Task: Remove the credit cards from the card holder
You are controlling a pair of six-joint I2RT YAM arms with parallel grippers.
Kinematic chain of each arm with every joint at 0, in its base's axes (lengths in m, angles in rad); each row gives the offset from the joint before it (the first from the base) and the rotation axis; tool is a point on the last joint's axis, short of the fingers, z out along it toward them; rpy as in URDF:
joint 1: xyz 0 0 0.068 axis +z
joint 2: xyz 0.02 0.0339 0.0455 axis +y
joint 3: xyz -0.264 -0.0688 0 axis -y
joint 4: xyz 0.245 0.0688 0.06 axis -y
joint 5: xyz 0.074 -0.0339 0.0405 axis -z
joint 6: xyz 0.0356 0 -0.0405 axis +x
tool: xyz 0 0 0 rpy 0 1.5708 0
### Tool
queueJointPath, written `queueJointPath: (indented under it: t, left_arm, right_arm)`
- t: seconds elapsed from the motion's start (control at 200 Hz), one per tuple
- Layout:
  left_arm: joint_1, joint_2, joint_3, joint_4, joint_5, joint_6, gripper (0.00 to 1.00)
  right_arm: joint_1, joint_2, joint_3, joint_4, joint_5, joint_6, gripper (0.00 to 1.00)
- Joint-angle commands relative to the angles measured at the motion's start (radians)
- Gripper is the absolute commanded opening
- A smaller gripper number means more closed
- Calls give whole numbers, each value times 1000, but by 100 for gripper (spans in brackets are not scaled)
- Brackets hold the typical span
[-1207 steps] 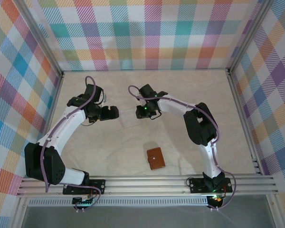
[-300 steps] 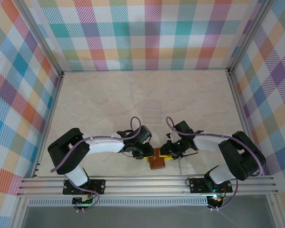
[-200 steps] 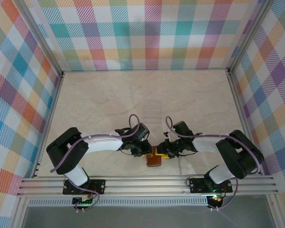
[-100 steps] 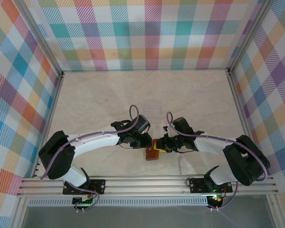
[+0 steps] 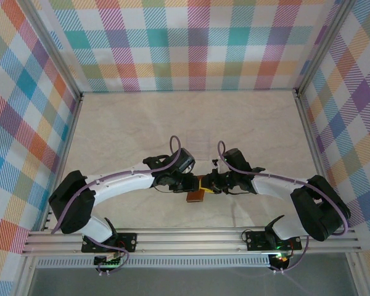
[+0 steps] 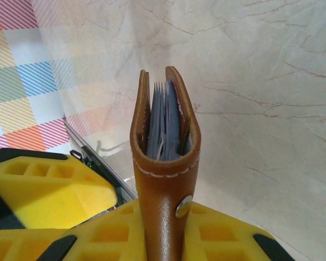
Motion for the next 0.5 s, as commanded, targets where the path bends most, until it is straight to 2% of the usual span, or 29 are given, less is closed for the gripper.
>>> queueJointPath:
  t: [0.0,0.495]
  left_arm:
    - [5,20,-20,15,2,12,35]
    - [3,62,4,-54,-89,21,34]
  right_arm:
    - [5,1,13,52,-54,25,18]
    - [9,-19,-2,103,-84,51,18]
